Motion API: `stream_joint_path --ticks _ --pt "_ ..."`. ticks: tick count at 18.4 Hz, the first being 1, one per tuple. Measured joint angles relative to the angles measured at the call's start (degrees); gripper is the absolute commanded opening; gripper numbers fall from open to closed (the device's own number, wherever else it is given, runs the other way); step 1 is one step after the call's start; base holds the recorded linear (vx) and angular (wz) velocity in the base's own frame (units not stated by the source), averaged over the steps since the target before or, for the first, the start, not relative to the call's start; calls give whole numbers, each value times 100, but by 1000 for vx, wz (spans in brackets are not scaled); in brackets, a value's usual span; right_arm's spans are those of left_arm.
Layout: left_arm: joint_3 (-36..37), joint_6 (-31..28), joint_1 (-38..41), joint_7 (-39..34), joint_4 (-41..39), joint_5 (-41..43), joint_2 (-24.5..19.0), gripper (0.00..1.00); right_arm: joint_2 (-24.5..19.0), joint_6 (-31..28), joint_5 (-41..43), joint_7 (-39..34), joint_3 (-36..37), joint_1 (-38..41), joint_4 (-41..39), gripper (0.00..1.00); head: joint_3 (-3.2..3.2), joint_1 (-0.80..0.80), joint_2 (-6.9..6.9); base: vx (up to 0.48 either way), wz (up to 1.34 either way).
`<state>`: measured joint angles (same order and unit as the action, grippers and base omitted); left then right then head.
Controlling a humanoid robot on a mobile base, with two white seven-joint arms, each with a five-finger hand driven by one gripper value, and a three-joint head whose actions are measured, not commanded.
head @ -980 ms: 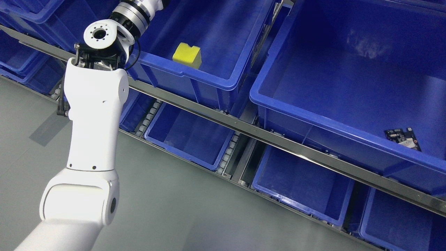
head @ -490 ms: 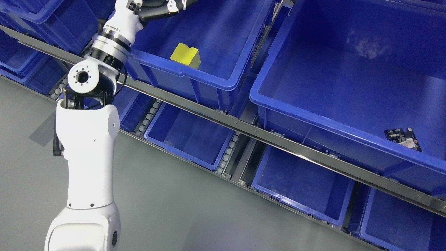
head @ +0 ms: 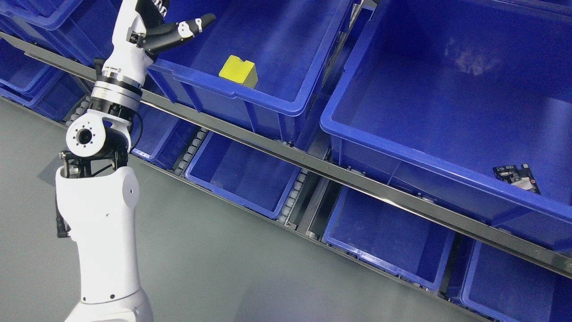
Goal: Move yellow foam block to right shelf middle
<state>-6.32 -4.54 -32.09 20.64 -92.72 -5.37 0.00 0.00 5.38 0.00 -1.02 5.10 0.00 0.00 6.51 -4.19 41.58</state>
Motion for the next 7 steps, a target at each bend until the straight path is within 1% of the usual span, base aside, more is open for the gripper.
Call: stream_joint_path --ticks 7 --pt "-43 -28 248 -8 -273 -6 0 100 0 14 0 0 0 0 0 100 0 0 0 0 0"
